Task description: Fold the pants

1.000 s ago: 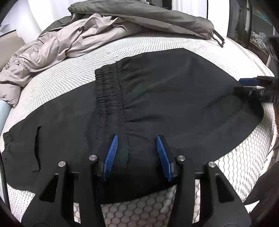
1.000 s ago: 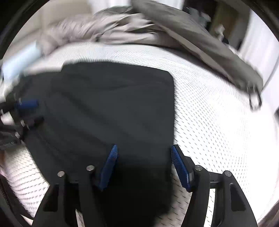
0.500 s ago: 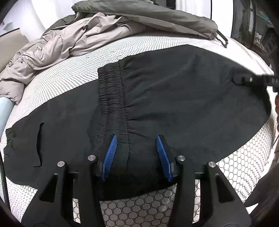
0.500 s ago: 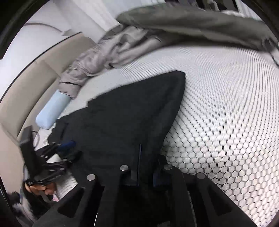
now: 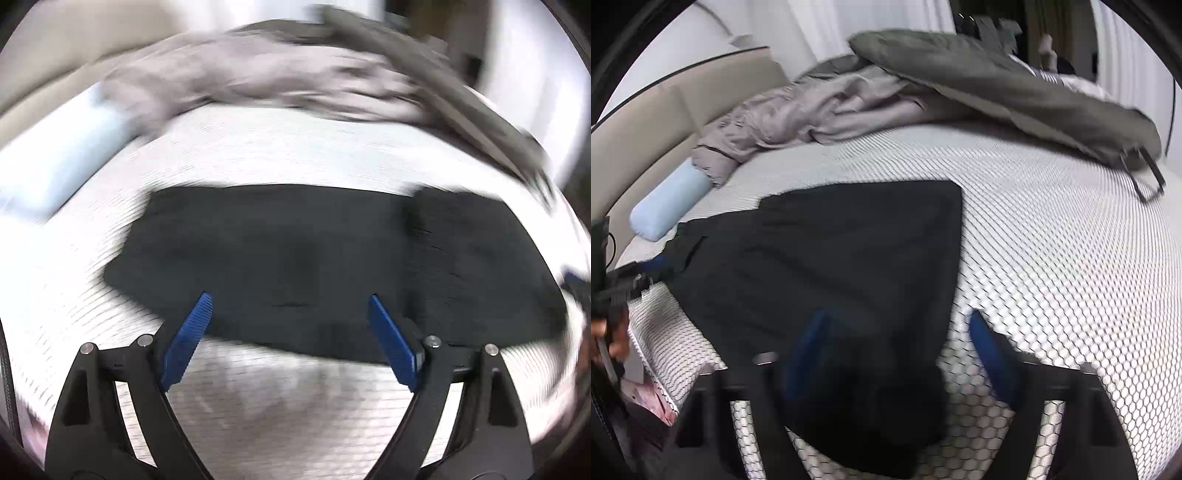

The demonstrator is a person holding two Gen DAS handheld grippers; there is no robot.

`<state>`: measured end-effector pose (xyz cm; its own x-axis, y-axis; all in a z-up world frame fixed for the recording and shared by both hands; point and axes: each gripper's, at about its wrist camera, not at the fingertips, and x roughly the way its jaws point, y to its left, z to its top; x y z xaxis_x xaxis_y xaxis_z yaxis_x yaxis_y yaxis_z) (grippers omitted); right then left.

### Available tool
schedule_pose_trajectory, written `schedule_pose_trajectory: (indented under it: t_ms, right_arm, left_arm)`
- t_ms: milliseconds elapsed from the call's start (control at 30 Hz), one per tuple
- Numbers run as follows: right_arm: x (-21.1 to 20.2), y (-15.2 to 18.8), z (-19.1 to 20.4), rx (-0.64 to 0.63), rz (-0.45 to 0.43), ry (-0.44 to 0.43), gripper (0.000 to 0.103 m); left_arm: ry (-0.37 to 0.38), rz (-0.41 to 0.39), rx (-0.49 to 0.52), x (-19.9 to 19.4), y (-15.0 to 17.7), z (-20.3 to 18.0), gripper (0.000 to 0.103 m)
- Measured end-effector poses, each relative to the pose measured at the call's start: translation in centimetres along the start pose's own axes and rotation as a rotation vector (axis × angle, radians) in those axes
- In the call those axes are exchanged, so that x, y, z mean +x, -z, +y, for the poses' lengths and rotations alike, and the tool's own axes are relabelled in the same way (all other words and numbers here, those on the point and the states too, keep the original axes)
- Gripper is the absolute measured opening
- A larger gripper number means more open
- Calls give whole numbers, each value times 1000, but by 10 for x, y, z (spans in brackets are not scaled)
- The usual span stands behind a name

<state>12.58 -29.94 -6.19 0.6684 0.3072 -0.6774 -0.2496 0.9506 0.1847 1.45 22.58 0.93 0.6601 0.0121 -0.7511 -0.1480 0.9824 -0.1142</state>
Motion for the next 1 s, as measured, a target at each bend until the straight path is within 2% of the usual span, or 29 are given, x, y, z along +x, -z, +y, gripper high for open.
schedule_pose_trajectory:
  t_ms: [33, 100, 200, 233, 300, 333, 400, 533, 567, 667, 800, 1000]
  right_arm:
    - [1, 1, 4, -14, 0, 13, 92]
    - [6, 0, 10, -19, 11, 26, 92]
    - [11, 3, 23, -75, 13, 74, 92]
    - [10, 4, 29, -107, 11, 96, 92]
    - [10, 6, 46, -170, -1, 119, 92]
    - [7, 8, 48, -189, -1, 118, 92]
    - [8, 10, 56, -217, -1, 116, 92]
    - [18, 16, 67, -275, 19, 145, 92]
    - [20, 18, 68, -286, 28, 144, 92]
    - [25, 21, 72, -314, 43, 149, 92]
    - [29, 21, 75, -325, 52, 145, 92]
    - [25, 19, 72, -323, 44, 147, 92]
  left_arm:
    - [-25, 21, -79, 4, 2, 27, 85]
    - [-28, 63, -186, 14, 7, 61, 85]
    - [36, 127, -327, 38, 17, 96, 85]
    - [64, 127, -370, 44, 18, 102, 85]
    - [86, 81, -402, 48, 14, 105, 85]
    - [127, 69, -423, 51, 10, 104, 84]
    - [175, 51, -463, 57, 5, 102, 71]
    - [139, 37, -519, 69, 2, 99, 16]
    - [139, 29, -533, 71, 0, 98, 9]
    - [111, -6, -518, 73, -11, 99, 1]
    - [55, -76, -427, 49, -29, 79, 0]
    - [64, -186, -340, -2, -46, 38, 0]
